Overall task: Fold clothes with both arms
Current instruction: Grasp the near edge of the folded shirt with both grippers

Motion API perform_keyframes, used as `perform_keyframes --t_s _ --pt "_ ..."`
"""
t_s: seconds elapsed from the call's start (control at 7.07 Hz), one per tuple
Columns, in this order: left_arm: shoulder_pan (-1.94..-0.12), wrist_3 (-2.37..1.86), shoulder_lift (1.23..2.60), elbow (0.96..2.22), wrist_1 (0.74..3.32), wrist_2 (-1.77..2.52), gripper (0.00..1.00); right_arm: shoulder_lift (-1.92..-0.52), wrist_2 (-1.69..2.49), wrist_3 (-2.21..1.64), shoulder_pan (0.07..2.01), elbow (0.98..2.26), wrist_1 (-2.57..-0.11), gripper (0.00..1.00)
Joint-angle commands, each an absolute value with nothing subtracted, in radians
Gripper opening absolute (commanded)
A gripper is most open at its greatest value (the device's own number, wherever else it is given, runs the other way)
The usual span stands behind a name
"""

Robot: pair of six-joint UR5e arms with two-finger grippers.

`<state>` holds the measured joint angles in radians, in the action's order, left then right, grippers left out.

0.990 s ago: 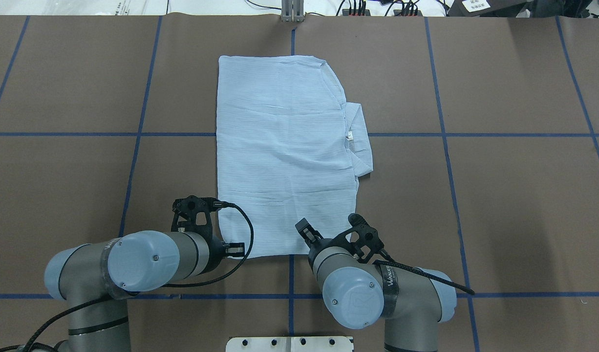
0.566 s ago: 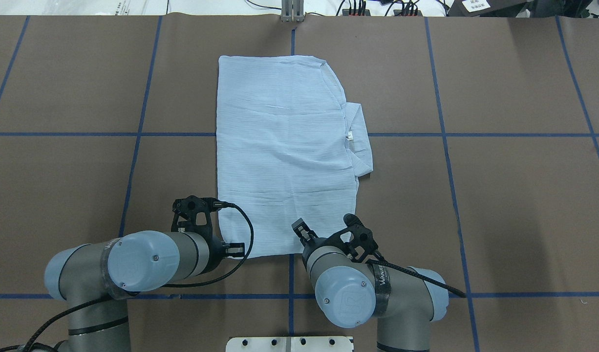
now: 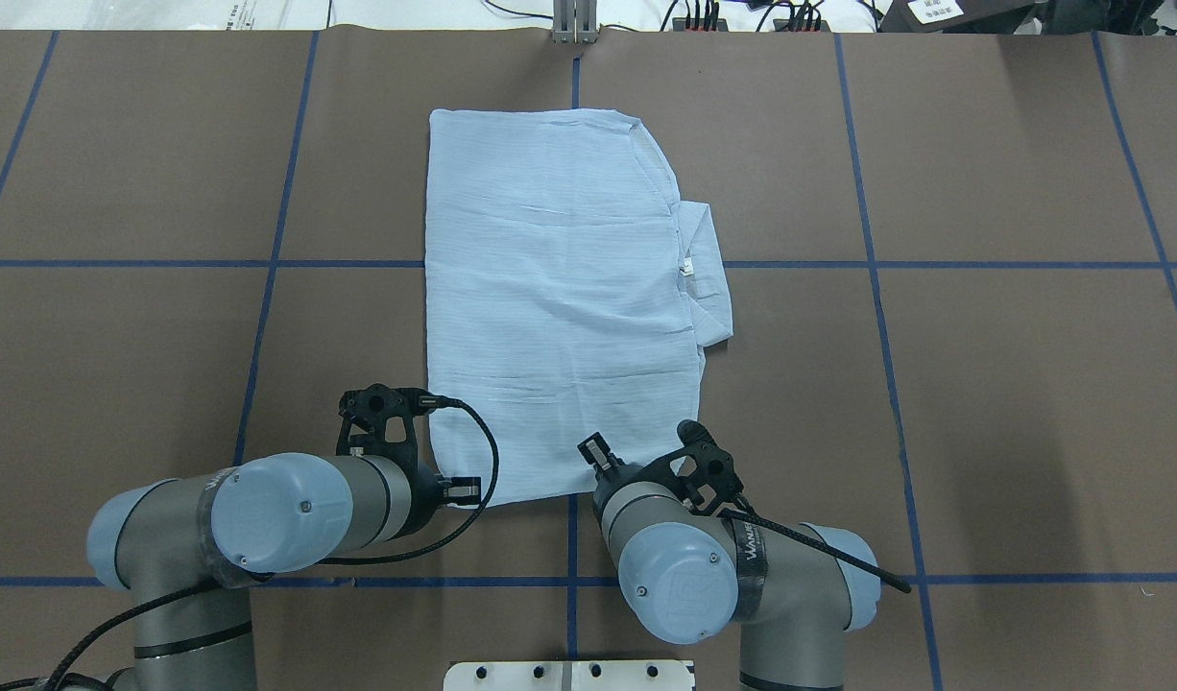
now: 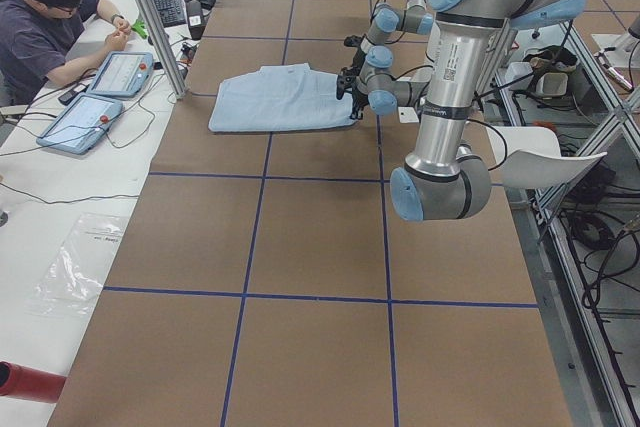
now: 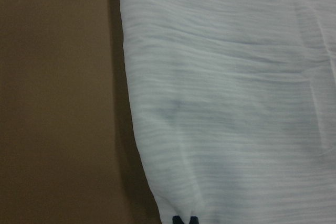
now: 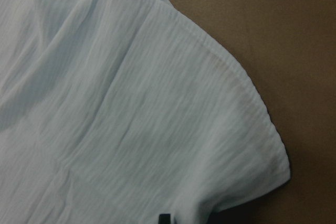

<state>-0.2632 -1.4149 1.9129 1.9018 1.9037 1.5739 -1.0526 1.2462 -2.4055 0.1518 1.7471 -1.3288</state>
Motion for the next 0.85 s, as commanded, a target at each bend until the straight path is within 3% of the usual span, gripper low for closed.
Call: perform_keyframes --t_s 0.0,0.57,0.71 --pt "-0.262 -1.414 1.914 1.902 1.904 1.574 0.00 -1.054 1.244 -2.404 0.156 1.756 -1.327 0.00" --pt "-0.262 -1.413 1.917 1.905 1.904 1.575 0.00 -1.055 1.243 -2.388 0.166 1.769 -1.328 0.00" --pt "-0.264 -1.411 1.921 1.922 1.904 1.578 0.00 -1.057 1.236 -2.387 0.166 1.826 -1.345 0.00"
